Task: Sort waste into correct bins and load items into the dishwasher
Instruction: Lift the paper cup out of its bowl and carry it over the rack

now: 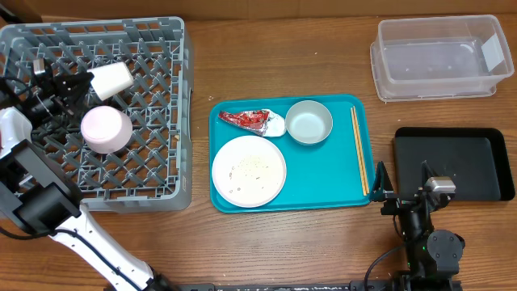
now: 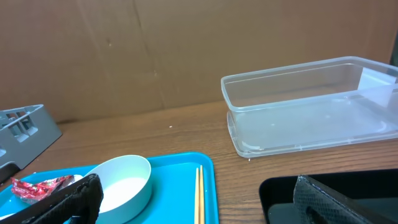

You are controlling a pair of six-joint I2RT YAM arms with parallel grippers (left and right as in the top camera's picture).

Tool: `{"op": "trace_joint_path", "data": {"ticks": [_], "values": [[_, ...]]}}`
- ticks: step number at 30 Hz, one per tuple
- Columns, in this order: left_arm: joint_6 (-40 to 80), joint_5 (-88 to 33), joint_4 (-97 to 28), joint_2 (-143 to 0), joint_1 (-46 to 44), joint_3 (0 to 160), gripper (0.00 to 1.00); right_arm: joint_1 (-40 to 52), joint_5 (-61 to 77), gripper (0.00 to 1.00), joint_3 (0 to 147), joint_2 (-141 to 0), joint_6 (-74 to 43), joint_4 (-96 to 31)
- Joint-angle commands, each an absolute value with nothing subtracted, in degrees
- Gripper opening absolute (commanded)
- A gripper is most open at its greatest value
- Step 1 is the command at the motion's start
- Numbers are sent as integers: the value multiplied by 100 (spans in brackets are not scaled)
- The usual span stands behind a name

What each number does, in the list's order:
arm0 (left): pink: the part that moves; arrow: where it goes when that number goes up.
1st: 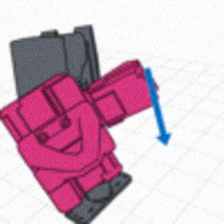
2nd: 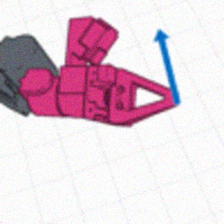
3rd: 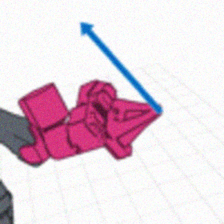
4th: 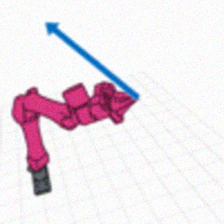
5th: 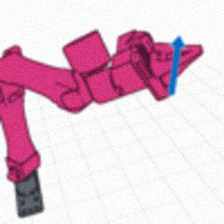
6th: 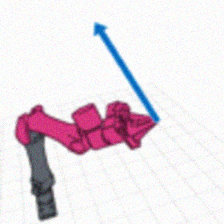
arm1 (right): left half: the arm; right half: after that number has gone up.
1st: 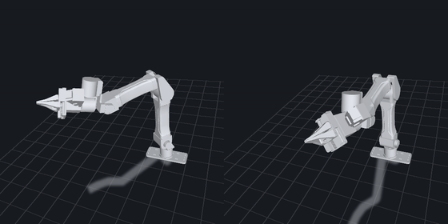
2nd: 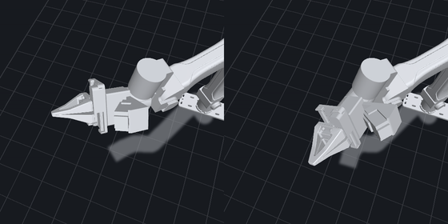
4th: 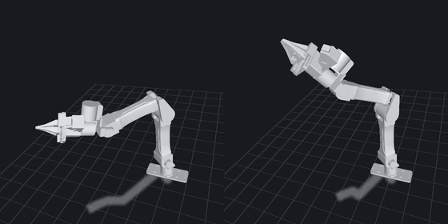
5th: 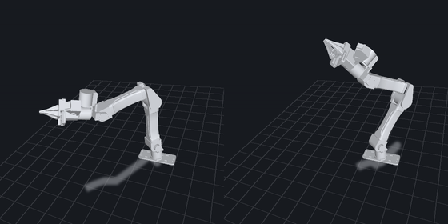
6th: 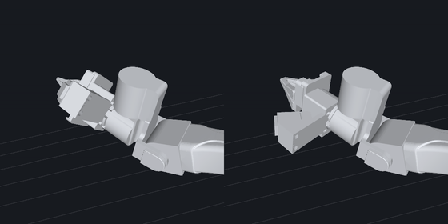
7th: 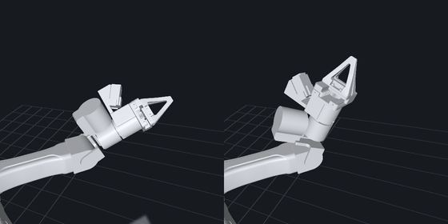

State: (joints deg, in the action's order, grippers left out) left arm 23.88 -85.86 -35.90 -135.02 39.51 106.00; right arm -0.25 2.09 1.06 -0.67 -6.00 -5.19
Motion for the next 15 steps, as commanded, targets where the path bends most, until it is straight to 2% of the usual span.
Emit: {"op": "trace_joint_path", "data": {"ticks": [1, 9, 15], "values": [[2377, -8311, -3568, -13502, 4023, 10584, 4, -5, 156, 100, 47, -16, -617, -482], [2381, -7793, -3531, -13502, 4051, 10584, 4, -5, 156, 100, 47, -16, -617, -484], [2497, -8130, -3658, -13500, 4226, 10586, 4, -5, 156, 100, 47, -16, -617, -484]]}}
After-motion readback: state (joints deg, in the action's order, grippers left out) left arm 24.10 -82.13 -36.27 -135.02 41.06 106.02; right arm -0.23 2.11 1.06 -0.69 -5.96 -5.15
